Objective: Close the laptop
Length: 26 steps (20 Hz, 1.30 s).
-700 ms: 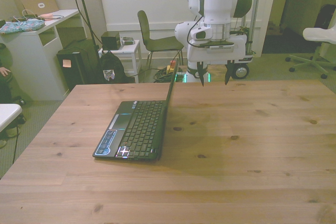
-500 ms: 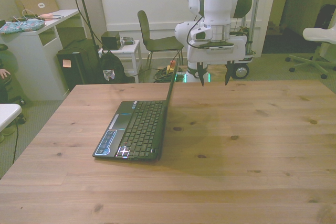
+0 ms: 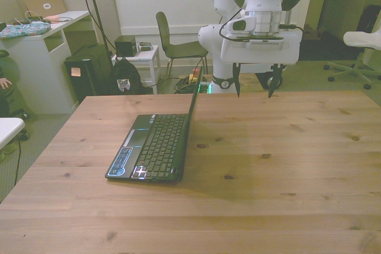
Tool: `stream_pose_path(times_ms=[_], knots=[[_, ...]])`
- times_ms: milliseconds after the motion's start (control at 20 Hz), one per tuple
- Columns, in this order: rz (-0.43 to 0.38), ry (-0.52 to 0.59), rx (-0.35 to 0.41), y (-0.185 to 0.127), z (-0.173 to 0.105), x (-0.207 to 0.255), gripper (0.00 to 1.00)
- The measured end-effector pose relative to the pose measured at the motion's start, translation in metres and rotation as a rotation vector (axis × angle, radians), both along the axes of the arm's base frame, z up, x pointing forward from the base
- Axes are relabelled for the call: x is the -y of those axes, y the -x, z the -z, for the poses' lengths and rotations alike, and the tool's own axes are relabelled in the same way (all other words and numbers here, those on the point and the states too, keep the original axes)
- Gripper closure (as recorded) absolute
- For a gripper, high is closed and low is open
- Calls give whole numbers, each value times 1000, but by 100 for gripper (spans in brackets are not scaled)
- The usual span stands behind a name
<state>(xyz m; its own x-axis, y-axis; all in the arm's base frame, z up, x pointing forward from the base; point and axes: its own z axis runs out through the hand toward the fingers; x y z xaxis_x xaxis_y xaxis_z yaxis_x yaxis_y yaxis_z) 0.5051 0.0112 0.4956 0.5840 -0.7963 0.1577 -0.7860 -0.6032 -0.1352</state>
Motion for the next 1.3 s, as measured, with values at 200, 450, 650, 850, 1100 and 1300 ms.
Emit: stream_pose_path(times_ms=[200,450,650,850,1100,1300], knots=[[58,-16,-2,-27,-21,18,0],[97,-27,-20,-38,-22,24,100],[115,-31,-32,-42,-18,31,100],[124,-33,-32,-42,-21,34,100],[137,-36,-35,-42,-20,41,100],[153,-38,-41,-45,-17,50,100]])
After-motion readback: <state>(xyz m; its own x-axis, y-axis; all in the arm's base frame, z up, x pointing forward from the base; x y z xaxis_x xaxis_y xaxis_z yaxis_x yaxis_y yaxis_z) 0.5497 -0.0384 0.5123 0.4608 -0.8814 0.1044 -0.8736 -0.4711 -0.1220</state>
